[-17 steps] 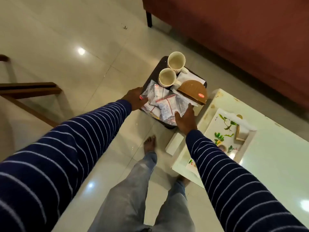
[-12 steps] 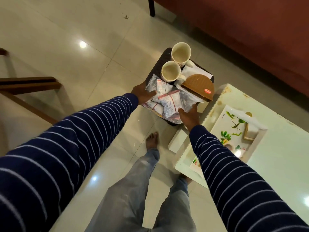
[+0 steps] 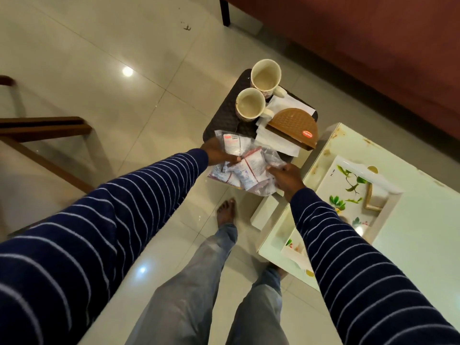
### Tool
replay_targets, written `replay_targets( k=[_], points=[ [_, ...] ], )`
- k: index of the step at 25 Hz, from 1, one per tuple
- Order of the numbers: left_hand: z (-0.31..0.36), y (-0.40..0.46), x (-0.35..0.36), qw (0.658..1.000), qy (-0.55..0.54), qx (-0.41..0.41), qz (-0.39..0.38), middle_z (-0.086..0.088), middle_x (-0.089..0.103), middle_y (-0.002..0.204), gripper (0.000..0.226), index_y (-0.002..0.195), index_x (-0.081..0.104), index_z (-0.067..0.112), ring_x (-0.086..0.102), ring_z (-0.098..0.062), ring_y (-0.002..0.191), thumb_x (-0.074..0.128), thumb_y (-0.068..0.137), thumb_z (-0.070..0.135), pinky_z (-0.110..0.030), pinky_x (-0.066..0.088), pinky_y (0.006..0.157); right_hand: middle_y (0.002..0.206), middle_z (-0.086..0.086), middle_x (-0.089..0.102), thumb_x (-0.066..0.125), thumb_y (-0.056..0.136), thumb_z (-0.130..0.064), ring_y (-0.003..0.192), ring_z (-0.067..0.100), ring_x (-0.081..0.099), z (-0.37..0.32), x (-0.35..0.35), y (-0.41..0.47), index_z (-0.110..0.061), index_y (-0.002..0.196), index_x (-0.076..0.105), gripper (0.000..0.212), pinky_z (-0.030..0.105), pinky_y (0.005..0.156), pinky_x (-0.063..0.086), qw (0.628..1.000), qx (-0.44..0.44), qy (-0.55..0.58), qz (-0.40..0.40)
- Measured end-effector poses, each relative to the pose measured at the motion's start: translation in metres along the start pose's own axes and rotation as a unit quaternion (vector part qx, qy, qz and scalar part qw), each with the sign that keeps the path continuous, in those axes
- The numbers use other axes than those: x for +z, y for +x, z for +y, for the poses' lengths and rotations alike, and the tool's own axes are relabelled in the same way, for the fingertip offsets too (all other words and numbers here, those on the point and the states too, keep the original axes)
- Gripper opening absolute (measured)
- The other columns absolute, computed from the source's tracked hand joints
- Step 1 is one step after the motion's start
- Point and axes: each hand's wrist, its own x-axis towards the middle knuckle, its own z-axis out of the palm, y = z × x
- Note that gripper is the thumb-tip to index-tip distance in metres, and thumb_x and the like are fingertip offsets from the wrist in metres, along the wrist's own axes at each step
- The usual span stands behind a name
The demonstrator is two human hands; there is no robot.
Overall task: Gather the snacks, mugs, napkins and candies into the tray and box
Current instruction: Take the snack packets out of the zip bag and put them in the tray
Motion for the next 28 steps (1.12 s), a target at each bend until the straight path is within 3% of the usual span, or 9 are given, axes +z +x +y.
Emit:
replay_targets(
  k=[3,6,9,13,16,20,23,26,28],
  points=[
    [0.002,-0.034,0.007,0.998,-0.008,0.049,0.036,-0.005,0.067,0.127,0.076,0.134,0.056,0.021,0.062,-0.025,0.118,0.092,0.067,0.018,-0.042,0.052,0.102,0.115,0.017,0.071,0.071,0.089,-0.014,0.101,0.032,0.07,-0.001,-0.011,-0.034,-0.004,0.12,0.065,0.033,0.049,0.089,0.058,1.0,-0.019,0.0,-0.009],
    [0.009,-0.074,0.015,0.994,-0.024,0.054,0.089,0.0,0.07,0.121,0.071,0.126,0.063,0.023,0.064,-0.022,0.112,0.094,0.062,0.027,-0.041,0.054,0.098,0.117,0.019,0.07,0.066,0.093,-0.014,0.103,0.033,0.069,-0.005,-0.027,-0.077,-0.005,0.122,0.064,0.031,0.044,0.082,0.059,0.998,-0.05,0.015,-0.031],
    [0.03,-0.113,0.026,0.988,-0.076,0.086,0.103,0.0,0.069,0.12,0.069,0.124,0.062,0.019,0.063,-0.022,0.114,0.094,0.064,0.02,-0.04,0.054,0.097,0.117,0.018,0.069,0.061,0.097,-0.017,0.106,0.036,0.066,-0.013,-0.051,-0.123,-0.011,0.119,0.064,0.023,0.054,0.089,0.055,0.994,-0.085,0.042,-0.058],
    [0.092,-0.167,0.045,0.983,-0.122,0.125,0.062,-0.014,0.062,0.132,0.078,0.135,0.051,0.005,0.059,-0.029,0.124,0.09,0.068,0.004,-0.053,0.048,0.105,0.115,0.007,0.067,0.06,0.098,-0.028,0.1,0.02,0.067,-0.028,-0.101,-0.195,-0.025,0.109,0.064,0.013,0.036,0.069,0.057,0.981,-0.151,0.097,-0.069],
    [0.141,-0.214,0.07,0.982,-0.118,0.149,0.022,-0.007,0.067,0.127,0.066,0.132,0.055,0.013,0.061,-0.026,0.12,0.085,0.074,0.005,-0.052,0.05,0.103,0.123,0.014,0.061,0.059,0.098,-0.027,0.113,0.027,0.062,-0.03,-0.15,-0.246,-0.016,0.118,0.059,0.023,0.039,0.075,0.058,0.971,-0.2,0.12,-0.046],
    [0.201,-0.272,0.119,0.968,-0.145,0.194,-0.071,-0.008,0.07,0.123,0.049,0.134,0.052,0.013,0.066,-0.026,0.115,0.068,0.089,0.003,-0.041,0.058,0.091,0.111,0.019,0.067,0.051,0.102,-0.015,0.104,0.027,0.065,-0.03,-0.229,-0.311,-0.008,0.107,0.055,0.01,0.033,0.079,0.056,0.948,-0.282,0.144,-0.016],
    [0.247,-0.317,0.169,0.948,-0.245,0.191,-0.073,-0.009,0.077,0.1,0.037,0.125,0.059,0.003,0.074,-0.021,0.088,0.059,0.093,0.022,-0.032,0.06,0.07,0.102,0.011,0.071,0.052,0.101,-0.014,0.099,0.023,0.066,-0.031,-0.287,-0.361,-0.005,0.108,0.055,0.011,0.035,0.08,0.056,0.927,-0.343,0.151,0.014],
    [0.284,-0.355,0.207,0.936,-0.303,0.177,-0.028,-0.009,0.077,0.098,0.069,0.106,0.068,0.008,0.074,-0.024,0.085,0.042,0.092,0.07,-0.038,0.059,0.077,0.096,0.009,0.067,0.056,0.1,-0.013,0.09,0.02,0.062,-0.03,-0.333,-0.401,-0.004,0.105,0.054,0.011,0.039,0.077,0.051,0.903,-0.407,0.134,0.027],
    [0.305,-0.381,0.225,0.938,-0.297,0.175,-0.032,-0.01,0.078,0.097,0.08,0.106,0.068,0.013,0.075,-0.024,0.088,0.032,0.086,0.082,-0.035,0.058,0.072,0.092,0.008,0.065,0.057,0.099,-0.012,0.085,0.02,0.059,-0.031,-0.357,-0.427,-0.009,0.1,0.056,0.003,0.038,0.074,0.049,0.887,-0.442,0.128,0.03]
  ],
)
